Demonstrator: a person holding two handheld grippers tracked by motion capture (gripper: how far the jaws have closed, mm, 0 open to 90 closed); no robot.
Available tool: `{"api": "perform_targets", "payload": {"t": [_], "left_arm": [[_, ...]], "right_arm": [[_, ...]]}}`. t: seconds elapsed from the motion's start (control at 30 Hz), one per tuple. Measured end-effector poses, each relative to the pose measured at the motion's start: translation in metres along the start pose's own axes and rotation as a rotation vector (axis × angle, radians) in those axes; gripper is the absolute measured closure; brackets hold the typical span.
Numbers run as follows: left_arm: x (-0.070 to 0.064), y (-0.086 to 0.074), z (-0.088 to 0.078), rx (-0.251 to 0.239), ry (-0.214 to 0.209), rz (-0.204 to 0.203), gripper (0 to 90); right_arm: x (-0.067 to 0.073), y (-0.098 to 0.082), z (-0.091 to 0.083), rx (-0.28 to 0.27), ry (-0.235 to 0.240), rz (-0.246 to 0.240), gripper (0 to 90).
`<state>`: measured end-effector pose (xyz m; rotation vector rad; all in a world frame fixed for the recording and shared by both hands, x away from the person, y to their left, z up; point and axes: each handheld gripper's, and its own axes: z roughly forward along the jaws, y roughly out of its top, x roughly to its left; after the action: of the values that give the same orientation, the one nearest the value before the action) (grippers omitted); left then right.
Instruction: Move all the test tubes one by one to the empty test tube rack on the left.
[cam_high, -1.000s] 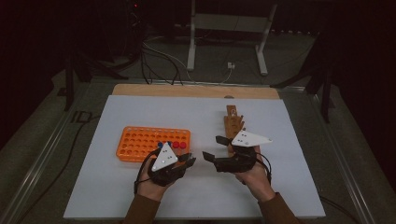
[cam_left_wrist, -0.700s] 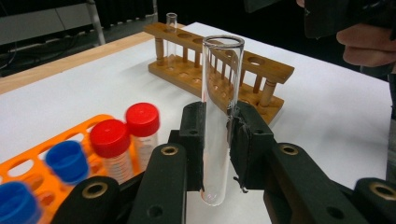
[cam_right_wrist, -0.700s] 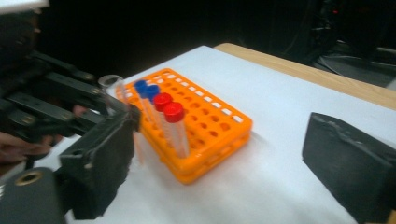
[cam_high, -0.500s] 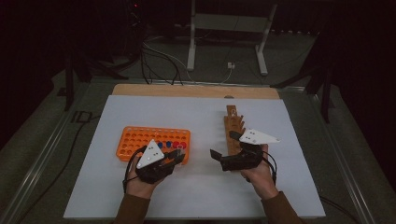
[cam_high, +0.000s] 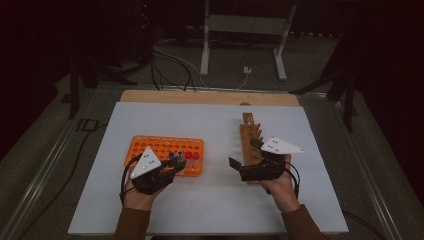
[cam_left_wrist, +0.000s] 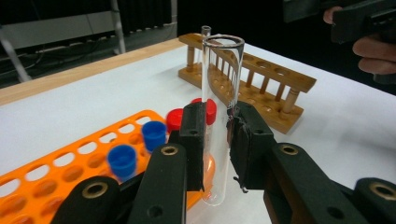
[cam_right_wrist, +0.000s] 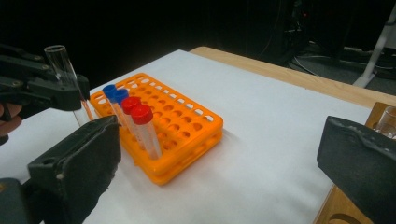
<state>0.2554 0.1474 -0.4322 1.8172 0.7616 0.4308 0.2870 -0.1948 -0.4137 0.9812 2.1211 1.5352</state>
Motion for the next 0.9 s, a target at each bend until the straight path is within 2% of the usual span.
{"api": "perform_targets", "payload": {"t": [0.37, 0.9], "left_arm": [[0.016, -0.005, -0.014, -0.020, 0.083, -0.028, 76.3], [0.029, -0.018, -0.012, -0.016, 0.176, -0.062, 76.2]], "right_arm": [[-0.001, 0.000, -0.001, -0.001, -0.007, -0.004, 0.1], [0.001, 0.000, 0.000, 0.002, -0.004, -0.008, 0.2]]}}
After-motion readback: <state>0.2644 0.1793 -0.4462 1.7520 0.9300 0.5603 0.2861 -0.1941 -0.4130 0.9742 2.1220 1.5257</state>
